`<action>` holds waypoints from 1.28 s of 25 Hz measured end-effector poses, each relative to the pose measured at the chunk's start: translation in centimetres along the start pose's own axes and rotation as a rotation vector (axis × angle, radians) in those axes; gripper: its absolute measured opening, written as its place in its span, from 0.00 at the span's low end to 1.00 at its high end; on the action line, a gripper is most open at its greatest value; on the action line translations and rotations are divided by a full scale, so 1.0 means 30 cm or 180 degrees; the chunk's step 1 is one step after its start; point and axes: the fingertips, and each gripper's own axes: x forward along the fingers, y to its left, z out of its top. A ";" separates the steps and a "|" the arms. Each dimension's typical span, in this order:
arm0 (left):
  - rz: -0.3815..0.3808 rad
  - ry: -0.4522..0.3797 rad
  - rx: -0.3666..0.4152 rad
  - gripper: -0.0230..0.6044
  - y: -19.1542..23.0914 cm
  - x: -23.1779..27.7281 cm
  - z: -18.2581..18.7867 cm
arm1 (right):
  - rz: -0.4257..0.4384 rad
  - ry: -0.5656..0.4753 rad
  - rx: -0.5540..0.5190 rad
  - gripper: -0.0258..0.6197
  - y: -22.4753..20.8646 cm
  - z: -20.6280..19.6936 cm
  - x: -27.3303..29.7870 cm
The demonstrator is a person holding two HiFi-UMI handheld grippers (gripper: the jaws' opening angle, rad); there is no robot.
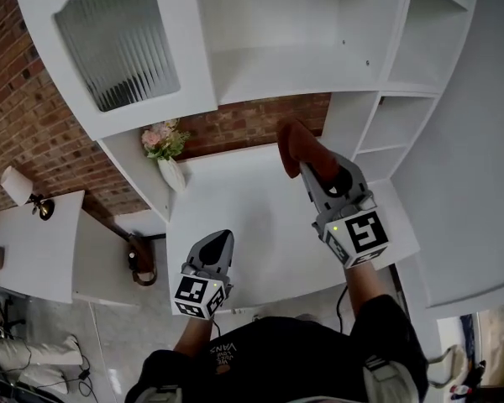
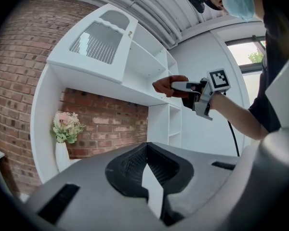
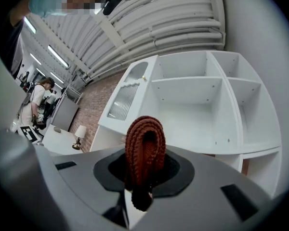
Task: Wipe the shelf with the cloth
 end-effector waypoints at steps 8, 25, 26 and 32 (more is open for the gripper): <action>-0.0022 0.0026 -0.0051 0.05 0.041 0.032 -0.016 | 0.0052 -0.0087 -0.0288 0.18 -0.071 0.125 0.228; 0.0308 -0.0184 -0.0125 0.05 0.012 0.208 0.021 | 0.0830 0.0706 -0.0939 0.18 -0.245 0.187 0.711; 0.0323 -0.0177 -0.0138 0.05 0.008 0.216 0.013 | 0.0826 0.0736 -0.1039 0.18 -0.250 0.189 0.735; 0.0401 -0.0156 -0.0248 0.05 -0.016 0.244 -0.012 | 0.0917 0.0948 -0.1222 0.18 -0.260 0.183 0.888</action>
